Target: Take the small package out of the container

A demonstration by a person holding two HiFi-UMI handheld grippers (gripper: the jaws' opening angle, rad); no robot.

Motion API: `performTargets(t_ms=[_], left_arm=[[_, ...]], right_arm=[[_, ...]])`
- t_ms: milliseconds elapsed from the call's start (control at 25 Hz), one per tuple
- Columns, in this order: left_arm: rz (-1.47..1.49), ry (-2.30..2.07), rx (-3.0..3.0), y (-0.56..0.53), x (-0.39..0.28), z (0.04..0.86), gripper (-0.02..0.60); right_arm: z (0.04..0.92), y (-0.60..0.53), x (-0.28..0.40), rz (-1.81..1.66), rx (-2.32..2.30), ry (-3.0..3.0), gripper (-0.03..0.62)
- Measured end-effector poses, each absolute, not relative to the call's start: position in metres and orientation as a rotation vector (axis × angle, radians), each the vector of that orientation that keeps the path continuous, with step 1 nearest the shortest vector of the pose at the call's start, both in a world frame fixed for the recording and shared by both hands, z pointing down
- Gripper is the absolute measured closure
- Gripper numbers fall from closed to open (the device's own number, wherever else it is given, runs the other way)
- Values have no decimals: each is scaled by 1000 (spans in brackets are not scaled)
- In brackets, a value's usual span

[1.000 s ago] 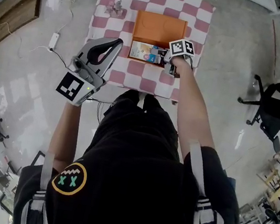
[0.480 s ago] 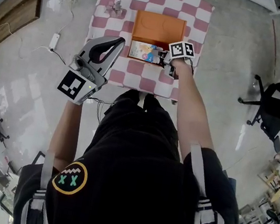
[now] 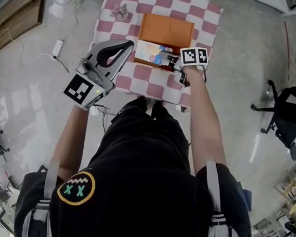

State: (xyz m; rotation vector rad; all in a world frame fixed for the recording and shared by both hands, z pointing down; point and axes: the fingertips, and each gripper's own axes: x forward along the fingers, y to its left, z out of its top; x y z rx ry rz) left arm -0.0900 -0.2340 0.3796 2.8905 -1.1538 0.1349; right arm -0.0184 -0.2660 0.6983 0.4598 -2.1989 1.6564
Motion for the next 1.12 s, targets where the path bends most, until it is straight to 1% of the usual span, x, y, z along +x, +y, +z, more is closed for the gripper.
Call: performTargets(t_ms=[360, 560, 1120], left_arm=[[130, -1147, 2912, -226, -87, 374, 565], [169, -1142, 2963, -220, -92, 378, 565], [151, -1119, 3013, -224, -84, 358, 565]], right_arm=[[651, -266, -12, 1501, 506, -2356, 572], [594, -270, -6, 1299, 553, -2545, 572], [461, -262, 26, 848, 684, -2792, 572]])
